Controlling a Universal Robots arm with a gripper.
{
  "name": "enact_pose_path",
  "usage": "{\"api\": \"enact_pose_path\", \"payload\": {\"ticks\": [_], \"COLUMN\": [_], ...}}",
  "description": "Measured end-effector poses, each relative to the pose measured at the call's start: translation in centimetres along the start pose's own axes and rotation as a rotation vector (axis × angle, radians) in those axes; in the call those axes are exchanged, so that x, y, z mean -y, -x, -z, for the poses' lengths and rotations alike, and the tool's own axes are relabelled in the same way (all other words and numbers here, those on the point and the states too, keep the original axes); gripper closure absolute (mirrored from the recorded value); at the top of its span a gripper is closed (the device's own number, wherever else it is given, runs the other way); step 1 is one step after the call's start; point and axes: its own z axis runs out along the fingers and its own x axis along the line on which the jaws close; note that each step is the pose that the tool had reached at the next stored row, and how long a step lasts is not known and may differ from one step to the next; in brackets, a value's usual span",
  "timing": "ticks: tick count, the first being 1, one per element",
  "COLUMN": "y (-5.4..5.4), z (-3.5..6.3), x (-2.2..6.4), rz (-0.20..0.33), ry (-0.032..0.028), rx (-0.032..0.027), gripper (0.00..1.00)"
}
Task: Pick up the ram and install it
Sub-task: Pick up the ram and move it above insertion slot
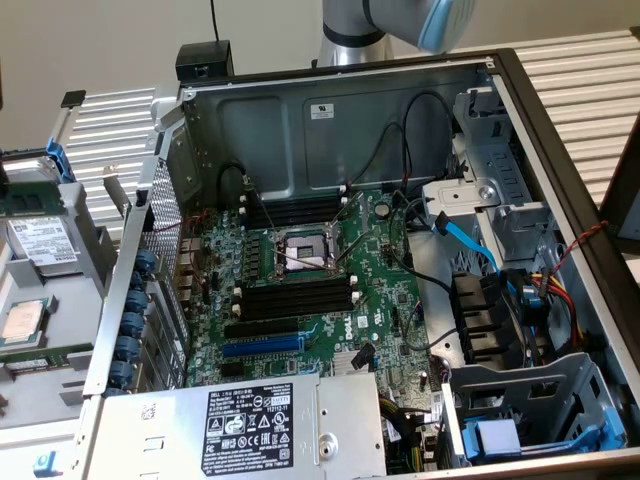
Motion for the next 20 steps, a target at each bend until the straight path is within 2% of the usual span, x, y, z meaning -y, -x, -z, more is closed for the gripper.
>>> {"api": "enact_pose_path", "payload": {"ticks": [8,14,20], "y": [0.1,0.2,0.4], "z": [0.44,0.69,1.07], "x": [2.75,4.44,6.86], "rz": [0.000,0.000,0.000], "ry": [0.0000,-0.0072,-0.0080], "rx": [-0.0001,0.0001,0.0001], "gripper": [0.88,0.88,0.88]}}
